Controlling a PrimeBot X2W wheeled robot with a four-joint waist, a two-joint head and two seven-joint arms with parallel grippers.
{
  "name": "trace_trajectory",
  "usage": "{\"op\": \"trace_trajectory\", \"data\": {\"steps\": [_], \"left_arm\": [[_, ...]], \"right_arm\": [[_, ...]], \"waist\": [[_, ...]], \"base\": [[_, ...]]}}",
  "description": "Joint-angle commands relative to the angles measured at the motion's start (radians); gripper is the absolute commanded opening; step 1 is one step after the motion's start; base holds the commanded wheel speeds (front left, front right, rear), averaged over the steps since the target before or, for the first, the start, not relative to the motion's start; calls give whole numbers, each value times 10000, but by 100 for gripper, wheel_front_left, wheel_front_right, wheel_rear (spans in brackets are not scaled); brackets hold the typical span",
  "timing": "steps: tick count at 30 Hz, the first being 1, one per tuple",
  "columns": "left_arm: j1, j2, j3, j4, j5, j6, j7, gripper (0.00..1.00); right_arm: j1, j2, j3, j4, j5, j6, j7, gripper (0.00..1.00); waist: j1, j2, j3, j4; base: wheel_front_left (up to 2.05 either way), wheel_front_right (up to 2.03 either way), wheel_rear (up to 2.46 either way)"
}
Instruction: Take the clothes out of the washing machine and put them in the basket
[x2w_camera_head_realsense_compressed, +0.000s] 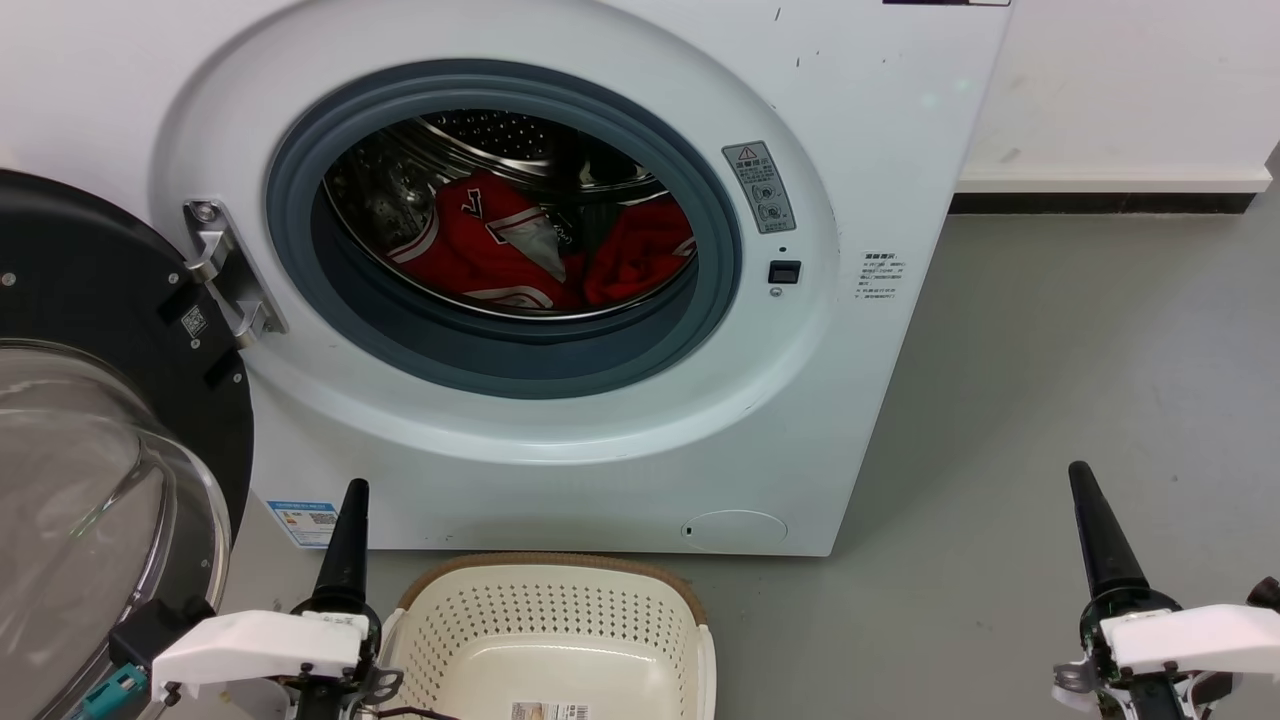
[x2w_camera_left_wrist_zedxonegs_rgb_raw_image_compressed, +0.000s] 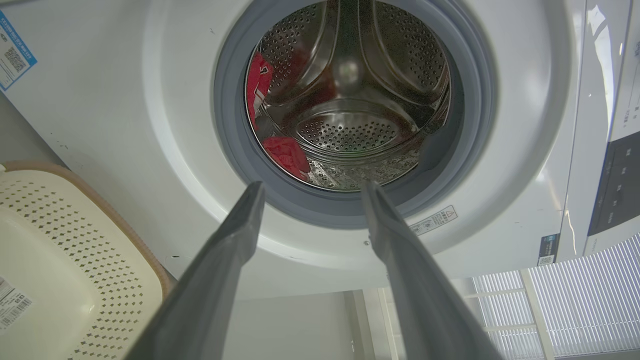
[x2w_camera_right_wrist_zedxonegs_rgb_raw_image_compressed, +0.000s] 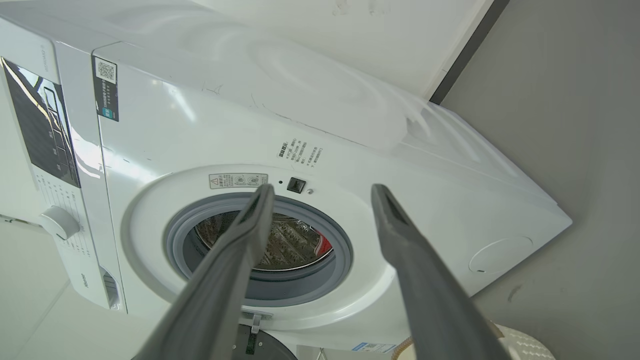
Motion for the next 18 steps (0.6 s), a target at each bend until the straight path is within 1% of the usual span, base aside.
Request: {"op": "trace_trajectory", "data": {"steps": [1,10,18], "left_arm": [[-77,18,-49,-259,367,59,-80,100],[56,21,-411,-615,2205,499,-440,100],[170,23,-590,-895,3587,732,-730,100]], "right_arm": [[-10,-44,41,-284,-410,2,-90,100],[219,-52,263,-903,-2645,2,-452,100],[408,-59,399,-1333,-4259,1,-739,100]], "waist": [[0,0,2,1],[0,0,27,5],[0,0,46,1]], "base": [[0,0,0],[0,0,0],[0,0,0]]}}
